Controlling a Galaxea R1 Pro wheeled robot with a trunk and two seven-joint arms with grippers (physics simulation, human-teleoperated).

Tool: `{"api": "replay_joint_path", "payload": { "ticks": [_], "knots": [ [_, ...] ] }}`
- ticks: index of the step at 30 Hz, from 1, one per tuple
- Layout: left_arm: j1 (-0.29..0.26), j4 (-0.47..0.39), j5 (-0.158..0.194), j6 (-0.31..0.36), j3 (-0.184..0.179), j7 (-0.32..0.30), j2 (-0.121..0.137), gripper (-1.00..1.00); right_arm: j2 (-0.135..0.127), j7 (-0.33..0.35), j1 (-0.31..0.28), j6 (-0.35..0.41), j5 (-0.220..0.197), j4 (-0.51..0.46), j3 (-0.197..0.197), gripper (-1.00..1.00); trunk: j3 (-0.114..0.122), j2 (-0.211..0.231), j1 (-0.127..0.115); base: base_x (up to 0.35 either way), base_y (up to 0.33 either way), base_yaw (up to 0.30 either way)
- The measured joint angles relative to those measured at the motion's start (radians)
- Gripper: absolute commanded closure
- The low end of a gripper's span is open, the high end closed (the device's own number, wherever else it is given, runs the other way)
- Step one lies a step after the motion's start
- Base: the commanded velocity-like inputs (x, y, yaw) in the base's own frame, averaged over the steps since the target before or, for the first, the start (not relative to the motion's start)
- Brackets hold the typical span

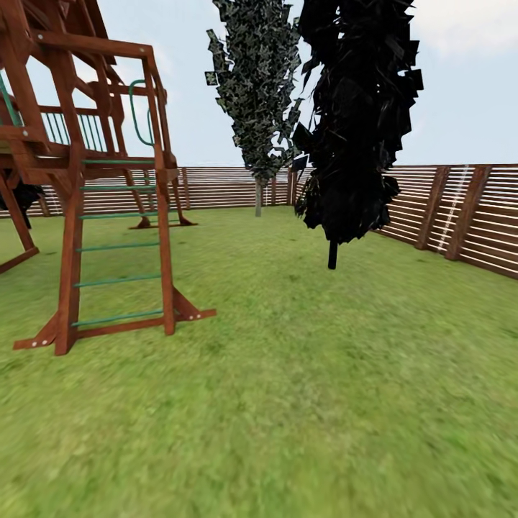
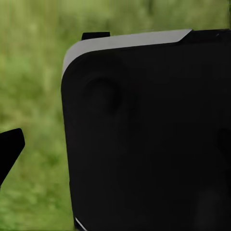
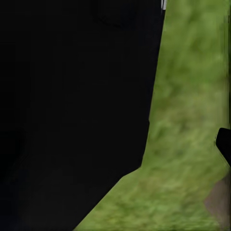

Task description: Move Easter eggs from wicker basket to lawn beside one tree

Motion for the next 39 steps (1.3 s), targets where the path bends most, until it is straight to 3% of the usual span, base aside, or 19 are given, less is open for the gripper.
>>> {"api": "replay_joint_path", "payload": {
  "ticks": [39],
  "knots": [
    [0.000, 0.005, 0.000, 0.000, -0.001, 0.000, -0.005, -1.00, 0.000, 0.000, 0.000, 0.000, 0.000, 0.000, 0.000, -1.00, 0.000, 0.000, 0.000, 0.312, -0.109, 0.008]
  ]
}}
